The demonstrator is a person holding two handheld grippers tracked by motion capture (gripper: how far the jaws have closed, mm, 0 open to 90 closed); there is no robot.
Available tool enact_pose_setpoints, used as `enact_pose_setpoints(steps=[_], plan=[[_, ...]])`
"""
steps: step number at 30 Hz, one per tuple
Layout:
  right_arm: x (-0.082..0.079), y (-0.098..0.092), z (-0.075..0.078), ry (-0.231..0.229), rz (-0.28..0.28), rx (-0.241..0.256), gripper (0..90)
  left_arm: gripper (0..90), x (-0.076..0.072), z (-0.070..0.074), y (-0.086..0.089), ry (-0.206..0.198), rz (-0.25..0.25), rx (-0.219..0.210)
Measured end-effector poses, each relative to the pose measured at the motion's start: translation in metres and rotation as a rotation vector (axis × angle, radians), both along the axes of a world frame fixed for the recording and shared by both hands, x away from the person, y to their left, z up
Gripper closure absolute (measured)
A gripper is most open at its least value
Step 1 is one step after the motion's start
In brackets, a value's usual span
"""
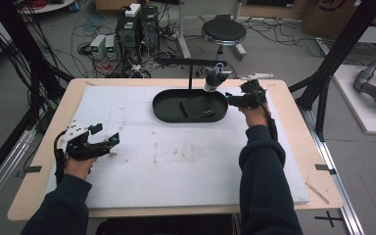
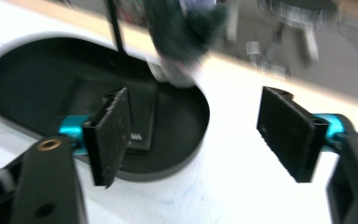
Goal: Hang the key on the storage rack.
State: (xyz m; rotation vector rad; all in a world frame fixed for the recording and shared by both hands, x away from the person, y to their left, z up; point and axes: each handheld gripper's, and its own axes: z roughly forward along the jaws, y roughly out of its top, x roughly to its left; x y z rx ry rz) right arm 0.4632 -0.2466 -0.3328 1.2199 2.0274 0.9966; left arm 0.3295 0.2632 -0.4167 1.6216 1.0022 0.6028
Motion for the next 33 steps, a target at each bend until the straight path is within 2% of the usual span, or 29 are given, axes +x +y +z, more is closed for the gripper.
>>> enact_pose_setpoints(steps=[4, 6, 8, 11, 12, 15, 19, 22, 23, 27, 33], plan=[[-0.024, -0.013, 0.009, 0.021, 0.043, 0.007, 27.1, 19.2, 0.000, 0.000, 0.001, 0.000, 0.004, -0.004], [-0.041, -0.017, 0.011, -0.045, 0.088, 0.015, 27.2, 19.2, 0.001, 0.000, 0.001, -0.001, 0.005, -0.007], [-0.056, -0.021, 0.011, -0.048, 0.107, 0.012, 27.0, 19.2, 0.001, 0.000, 0.001, 0.000, 0.004, -0.011], [-0.073, -0.028, 0.004, -0.047, 0.121, 0.009, 24.3, 19.2, 0.002, 0.000, 0.000, 0.001, 0.002, -0.015], [-0.081, -0.031, -0.001, -0.057, 0.123, 0.011, 23.9, 19.2, 0.002, 0.000, 0.000, 0.000, 0.003, -0.015], [-0.093, -0.042, -0.018, -0.046, 0.117, 0.017, 22.2, 19.2, 0.003, 0.000, -0.002, 0.000, 0.005, -0.015], [-0.107, -0.057, -0.040, -0.063, 0.093, 0.054, 21.1, 19.3, 0.004, 0.000, -0.003, -0.013, -0.001, -0.018], [-0.115, -0.064, -0.048, -0.102, 0.073, 0.049, 20.7, 19.3, 0.003, 0.001, -0.002, -0.020, -0.001, -0.017], [-0.116, -0.066, -0.049, -0.115, 0.069, 0.043, 20.7, 19.3, 0.003, 0.001, -0.002, -0.020, -0.001, -0.015], [-0.121, -0.066, -0.055, -0.121, 0.053, 0.020, 20.6, 19.3, 0.002, 0.002, -0.002, -0.026, 0.000, -0.011], [-0.122, -0.058, -0.065, -0.097, 0.065, -0.038, 20.7, 19.3, 0.000, 0.003, -0.003, -0.030, -0.003, -0.008]])
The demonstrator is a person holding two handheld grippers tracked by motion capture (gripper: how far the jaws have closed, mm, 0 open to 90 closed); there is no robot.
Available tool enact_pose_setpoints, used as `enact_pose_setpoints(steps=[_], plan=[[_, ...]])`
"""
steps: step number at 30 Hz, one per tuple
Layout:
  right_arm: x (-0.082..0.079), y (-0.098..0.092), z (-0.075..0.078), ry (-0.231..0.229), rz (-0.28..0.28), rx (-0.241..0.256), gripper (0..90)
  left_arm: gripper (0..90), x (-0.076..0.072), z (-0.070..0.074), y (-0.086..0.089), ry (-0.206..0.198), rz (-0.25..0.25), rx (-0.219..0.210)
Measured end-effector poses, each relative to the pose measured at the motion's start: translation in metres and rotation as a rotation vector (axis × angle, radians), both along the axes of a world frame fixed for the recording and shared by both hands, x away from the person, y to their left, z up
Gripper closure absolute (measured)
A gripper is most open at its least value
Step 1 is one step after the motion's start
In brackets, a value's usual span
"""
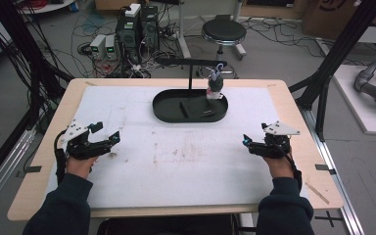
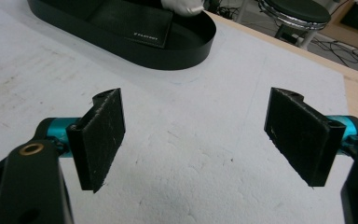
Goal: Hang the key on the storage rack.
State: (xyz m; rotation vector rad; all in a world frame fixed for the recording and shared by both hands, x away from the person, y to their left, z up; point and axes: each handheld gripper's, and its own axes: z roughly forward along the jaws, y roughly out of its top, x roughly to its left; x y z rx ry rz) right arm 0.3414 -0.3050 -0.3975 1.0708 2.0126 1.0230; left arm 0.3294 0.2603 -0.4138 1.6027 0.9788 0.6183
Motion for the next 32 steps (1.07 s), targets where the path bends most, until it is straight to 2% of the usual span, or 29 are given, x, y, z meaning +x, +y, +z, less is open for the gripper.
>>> enact_pose_setpoints(steps=[32], plan=[[-0.0033, -0.0075, -0.0024, -0.010, -0.024, 0.025, 20.7, 19.3, 0.0003, -0.0007, 0.0004, 0.001, 0.004, 0.007]])
